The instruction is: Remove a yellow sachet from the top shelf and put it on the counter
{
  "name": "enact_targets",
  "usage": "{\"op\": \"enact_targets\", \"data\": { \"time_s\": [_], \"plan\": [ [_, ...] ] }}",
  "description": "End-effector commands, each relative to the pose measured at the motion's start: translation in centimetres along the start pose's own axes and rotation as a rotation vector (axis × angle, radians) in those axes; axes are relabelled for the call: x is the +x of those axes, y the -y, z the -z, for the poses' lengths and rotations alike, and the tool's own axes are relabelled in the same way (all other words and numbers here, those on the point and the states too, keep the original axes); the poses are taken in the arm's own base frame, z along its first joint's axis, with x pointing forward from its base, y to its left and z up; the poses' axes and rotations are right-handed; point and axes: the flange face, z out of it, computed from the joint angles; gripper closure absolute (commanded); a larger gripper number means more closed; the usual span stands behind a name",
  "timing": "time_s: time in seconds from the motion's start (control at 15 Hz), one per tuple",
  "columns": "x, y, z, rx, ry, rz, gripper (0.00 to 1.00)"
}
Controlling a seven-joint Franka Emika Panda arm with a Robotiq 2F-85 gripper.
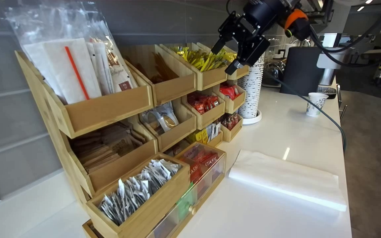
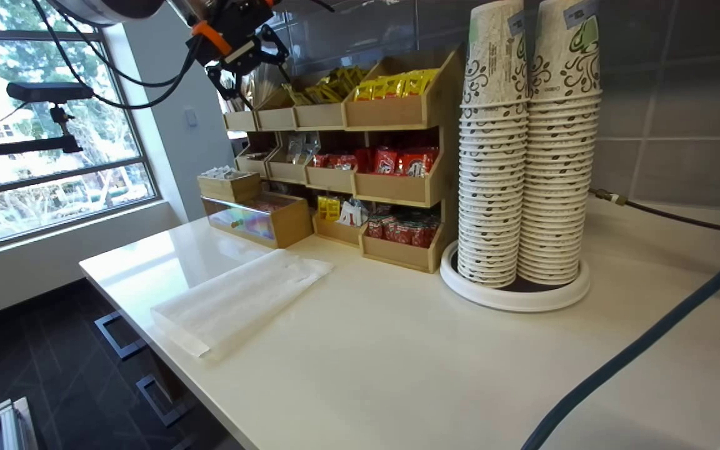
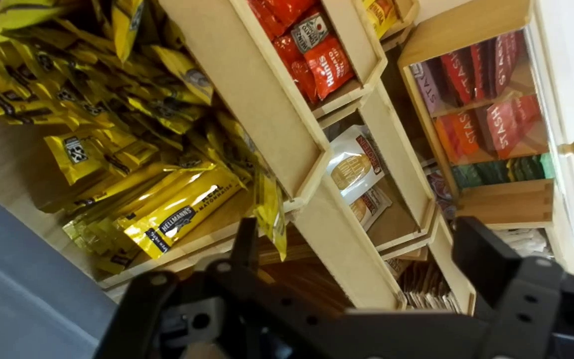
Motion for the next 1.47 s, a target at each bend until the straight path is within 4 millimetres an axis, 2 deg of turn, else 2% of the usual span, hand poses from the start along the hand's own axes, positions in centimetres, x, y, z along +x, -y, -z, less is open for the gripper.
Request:
{"op": "enact_targets", "data": {
  "time_s": [0.0,0.07,0.2,0.87,0.93,1.2,1.4],
  "plan": [
    [0.9,-1.4,-0.5,-0.007,-0.041,0.075,0.0],
    [1.0,-1.6,-0.7,-0.007,-0.043,0.089,0.0],
    [1.0,-1.8,-0.9,-0.011,-0.043,0.114,0.26],
    [0.2,-3.0,-1.2,-0.041,-0.036,0.158,0.97],
    [0.1,-3.1,-1.2,-0.046,-0.037,0.158,1.0],
    [0.1,-3.7,-0.8,-0.077,-0.048,0.148,1.0],
    [0.3,-4.2,0.3,-0.111,-0.065,0.14,1.0]
  ]
}}
